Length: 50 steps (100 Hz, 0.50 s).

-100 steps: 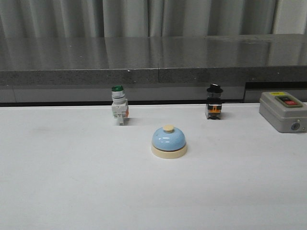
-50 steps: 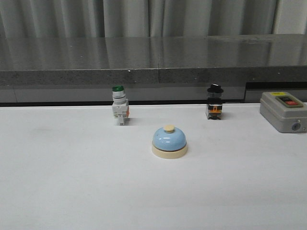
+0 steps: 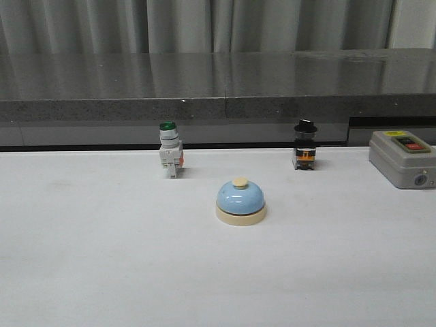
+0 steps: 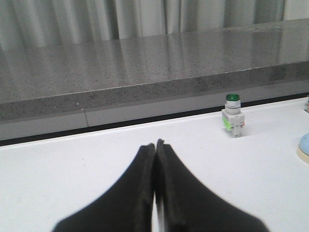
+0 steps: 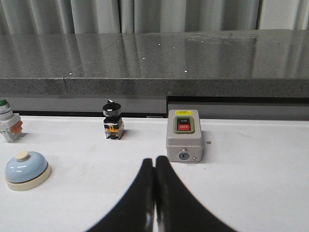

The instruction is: Place and press bell with both arms

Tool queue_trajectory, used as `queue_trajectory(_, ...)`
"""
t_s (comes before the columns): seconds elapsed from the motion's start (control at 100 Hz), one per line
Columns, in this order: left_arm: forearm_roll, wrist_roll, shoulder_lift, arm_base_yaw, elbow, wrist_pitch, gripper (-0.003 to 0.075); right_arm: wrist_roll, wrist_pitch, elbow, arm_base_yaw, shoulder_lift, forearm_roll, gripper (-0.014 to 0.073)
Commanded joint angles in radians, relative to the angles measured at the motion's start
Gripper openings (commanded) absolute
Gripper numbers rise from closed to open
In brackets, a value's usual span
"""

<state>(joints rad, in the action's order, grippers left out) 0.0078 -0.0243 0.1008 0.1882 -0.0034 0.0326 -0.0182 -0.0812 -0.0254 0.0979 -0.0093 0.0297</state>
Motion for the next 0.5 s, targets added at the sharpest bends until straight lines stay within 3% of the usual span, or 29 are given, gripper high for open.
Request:
queue_trajectory(0.0, -0.008, 0.01, -0.033, -0.036, -0.001, -0.095, -0.002, 0.003, 0.087, 0.013, 0.001, -0.02, -0.006, -0.006)
queue_trajectory(0.22, -0.008, 0.01, -0.138, -0.104, 0.042, -0.095, -0.002, 0.003, 0.087, 0.013, 0.001, -0.02, -0.006, -0.006)
queue_trajectory(0.49, -0.008, 0.01, -0.136, -0.13, 0.046, -0.087, -0.002, 0.003, 0.087, 0.013, 0.001, -0.02, -0.006, -0.006)
